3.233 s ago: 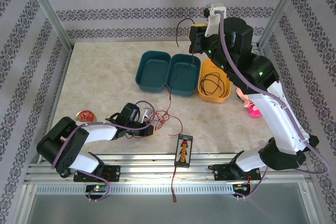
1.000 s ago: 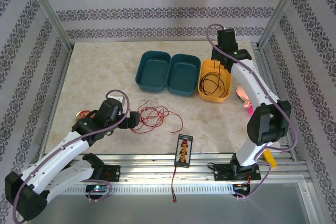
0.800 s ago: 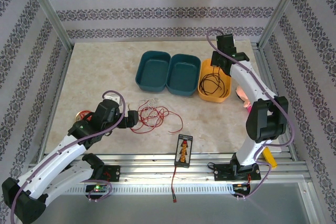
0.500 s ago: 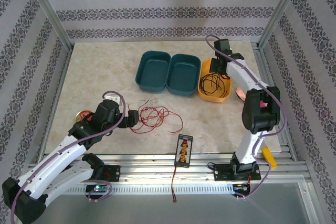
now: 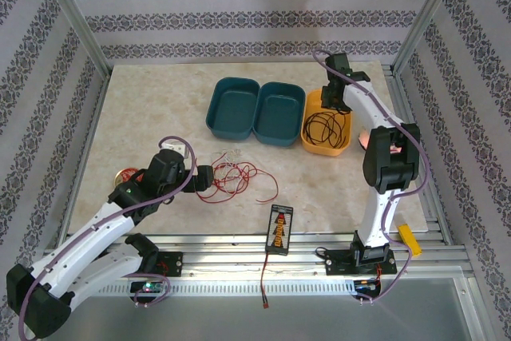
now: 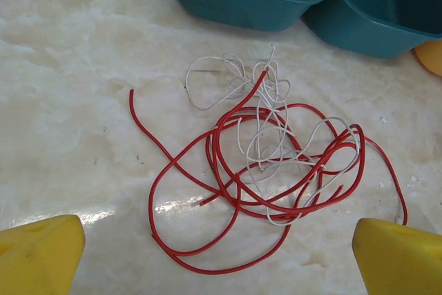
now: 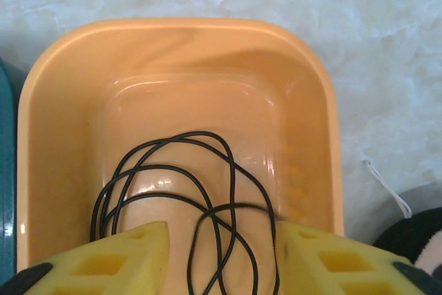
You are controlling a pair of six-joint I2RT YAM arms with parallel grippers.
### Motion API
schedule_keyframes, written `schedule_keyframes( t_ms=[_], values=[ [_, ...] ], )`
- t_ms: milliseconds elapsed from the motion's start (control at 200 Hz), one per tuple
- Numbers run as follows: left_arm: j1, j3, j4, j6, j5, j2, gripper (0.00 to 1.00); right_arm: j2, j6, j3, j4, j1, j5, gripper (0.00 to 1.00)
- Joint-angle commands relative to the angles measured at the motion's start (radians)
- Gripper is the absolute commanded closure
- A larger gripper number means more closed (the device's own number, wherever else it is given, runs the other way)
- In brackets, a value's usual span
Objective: Untangle the cables
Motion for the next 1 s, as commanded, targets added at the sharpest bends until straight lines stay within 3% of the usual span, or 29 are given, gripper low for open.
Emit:
schedule_keyframes(
  t_ms=[0, 305, 565, 764, 994],
  values=[
    [0.003, -0.011, 0.045, 0.011, -0.011, 0.005, 0.01, -0.065, -0.035, 0.029, -0.069, -0.008, 0.050, 0.51],
    [0.003, -0.033, 0.128, 0.007, -0.023, -0.004, 0.01, -0.266, -0.053, 0.027, -0.131, -0.010, 0.026, 0.46],
    [0.003, -0.059, 0.202, 0.027, -0.017, -0.014, 0.01, -0.497, 0.034, -0.203, -0.095, -0.015, -0.005, 0.51],
    [0.003, -0.073, 0.248, 0.038, -0.032, -0.006, 0.01, -0.513, 0.061, -0.363, -0.039, -0.021, -0.011, 0.56],
    [0.004, -0.080, 0.255, 0.018, -0.030, 0.015, 0.01, -0.421, 0.048, -0.359, -0.015, -0.054, -0.001, 0.61]
  ],
)
